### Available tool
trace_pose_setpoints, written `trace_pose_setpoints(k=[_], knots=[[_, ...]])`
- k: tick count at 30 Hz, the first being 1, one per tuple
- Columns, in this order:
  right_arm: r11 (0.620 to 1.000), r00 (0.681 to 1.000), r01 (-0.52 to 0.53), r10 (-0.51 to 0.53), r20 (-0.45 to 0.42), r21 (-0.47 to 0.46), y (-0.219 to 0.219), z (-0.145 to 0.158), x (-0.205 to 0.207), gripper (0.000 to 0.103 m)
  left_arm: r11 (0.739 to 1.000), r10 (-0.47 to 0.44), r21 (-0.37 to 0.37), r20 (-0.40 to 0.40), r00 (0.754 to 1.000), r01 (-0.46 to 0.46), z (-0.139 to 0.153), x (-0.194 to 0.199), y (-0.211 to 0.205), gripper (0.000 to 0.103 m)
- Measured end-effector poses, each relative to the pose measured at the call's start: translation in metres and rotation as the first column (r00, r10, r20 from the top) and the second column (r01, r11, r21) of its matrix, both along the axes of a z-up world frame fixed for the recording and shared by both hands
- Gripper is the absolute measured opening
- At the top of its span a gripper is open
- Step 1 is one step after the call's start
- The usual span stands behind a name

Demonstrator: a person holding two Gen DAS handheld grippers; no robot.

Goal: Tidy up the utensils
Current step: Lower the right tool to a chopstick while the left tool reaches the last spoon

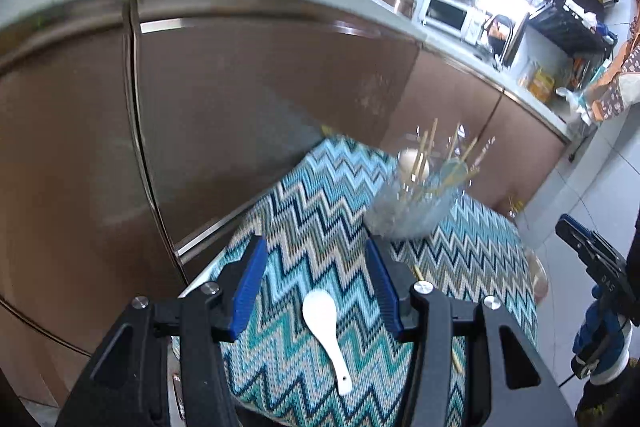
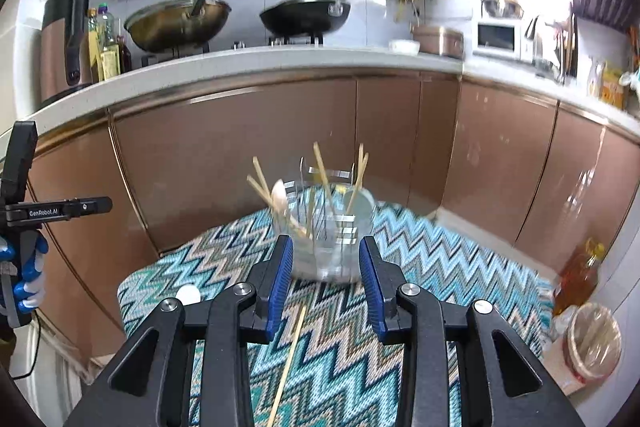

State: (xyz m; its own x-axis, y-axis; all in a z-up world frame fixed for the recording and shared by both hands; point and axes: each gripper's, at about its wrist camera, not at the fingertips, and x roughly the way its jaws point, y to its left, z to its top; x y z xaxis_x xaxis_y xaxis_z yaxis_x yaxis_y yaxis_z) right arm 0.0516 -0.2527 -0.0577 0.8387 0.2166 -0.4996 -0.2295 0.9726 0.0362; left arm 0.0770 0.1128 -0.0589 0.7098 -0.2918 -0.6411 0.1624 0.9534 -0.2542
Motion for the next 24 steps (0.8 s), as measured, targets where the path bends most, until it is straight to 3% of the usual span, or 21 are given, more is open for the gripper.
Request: trace_pose_setpoints(k=[6,13,20,24], knots=[[1.000,0.994,-0.006,0.008,-0.111,0.017,0.002,-0.023,0.017,0.034,0.999,-0.031,-0.042,-0.106,0.994,0.026,-0.031,0.010,0.004,0.049],[0.999,0.974,-0.026,0.034,-0.224,0.036,0.002,-0.050,0.033,0.034,0.994,-0.081,-0.096,-0.237,0.968,0.060,-0.069,0.025,0.001,0.049],[0.997,0.941,-0.066,0.078,-0.330,0.046,0.010,-0.079,0.048,0.034,0.986,-0.131,-0.146,-0.335,0.933,0.086,-0.103,0.043,-0.005,0.049],[0.993,0.903,-0.092,0.116,-0.414,0.077,0.015,-0.099,0.062,0.034,0.981,-0.153,-0.172,-0.382,0.912,0.092,-0.120,0.052,-0.008,0.048]])
